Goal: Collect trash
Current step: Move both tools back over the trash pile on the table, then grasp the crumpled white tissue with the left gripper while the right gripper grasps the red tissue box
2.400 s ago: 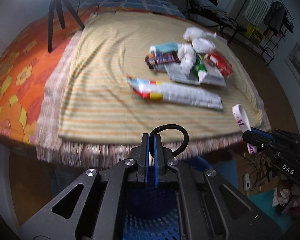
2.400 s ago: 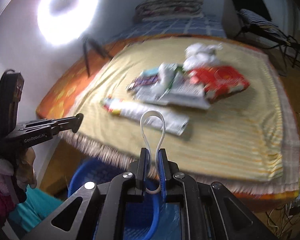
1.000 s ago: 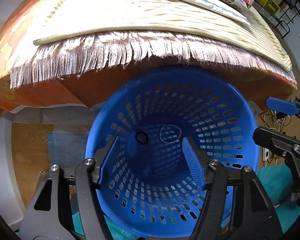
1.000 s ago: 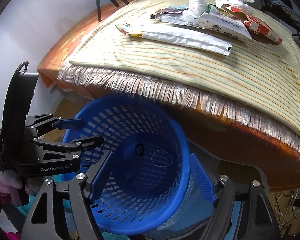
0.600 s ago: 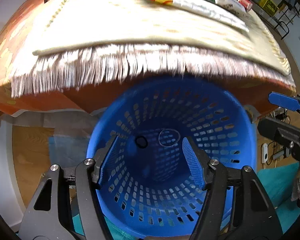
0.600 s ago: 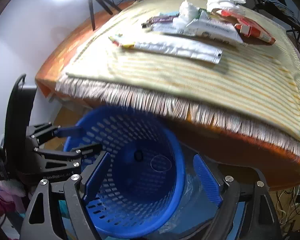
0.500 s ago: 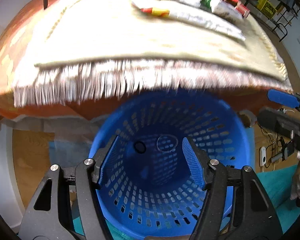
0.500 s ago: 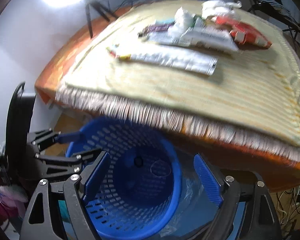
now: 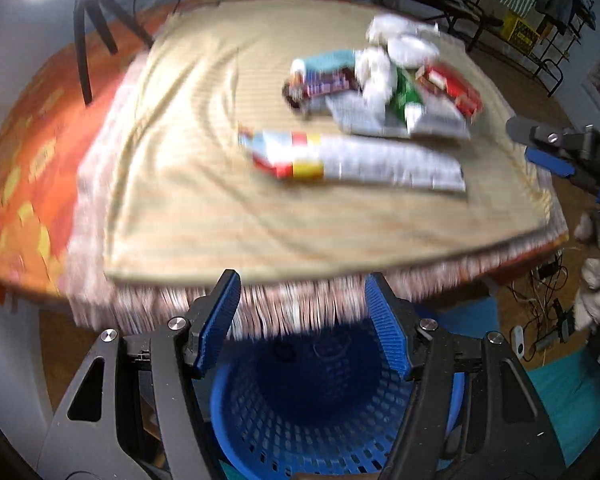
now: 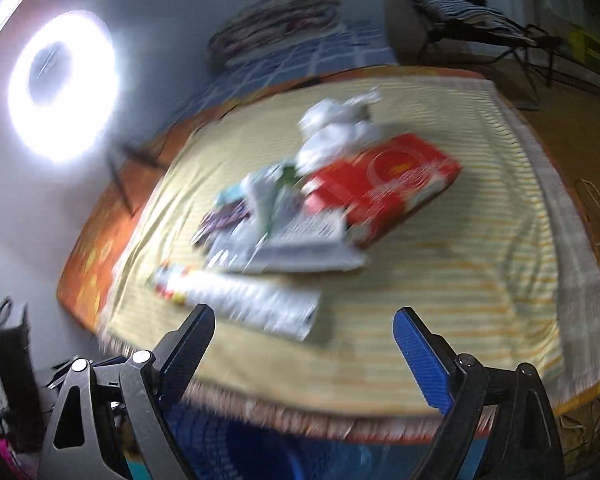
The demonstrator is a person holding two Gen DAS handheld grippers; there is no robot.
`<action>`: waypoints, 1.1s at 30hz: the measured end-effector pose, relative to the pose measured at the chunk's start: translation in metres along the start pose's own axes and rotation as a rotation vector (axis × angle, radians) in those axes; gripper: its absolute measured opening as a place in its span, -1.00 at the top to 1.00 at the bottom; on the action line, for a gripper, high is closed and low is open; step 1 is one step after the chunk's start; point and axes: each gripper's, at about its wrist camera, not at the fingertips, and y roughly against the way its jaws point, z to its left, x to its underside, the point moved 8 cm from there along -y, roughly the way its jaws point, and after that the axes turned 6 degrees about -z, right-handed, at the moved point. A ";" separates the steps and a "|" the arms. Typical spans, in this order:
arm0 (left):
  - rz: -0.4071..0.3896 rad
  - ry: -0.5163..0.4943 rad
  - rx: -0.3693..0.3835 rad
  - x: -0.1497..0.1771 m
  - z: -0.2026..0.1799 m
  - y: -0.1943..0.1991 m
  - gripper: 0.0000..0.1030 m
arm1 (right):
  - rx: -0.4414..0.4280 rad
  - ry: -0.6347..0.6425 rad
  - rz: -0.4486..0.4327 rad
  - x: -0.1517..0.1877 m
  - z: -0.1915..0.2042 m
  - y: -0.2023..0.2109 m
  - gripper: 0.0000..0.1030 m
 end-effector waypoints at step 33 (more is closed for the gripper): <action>-0.037 0.064 0.213 -0.239 -0.092 -0.115 -0.35 | -0.306 -0.657 0.015 -0.046 -0.094 -0.101 -0.16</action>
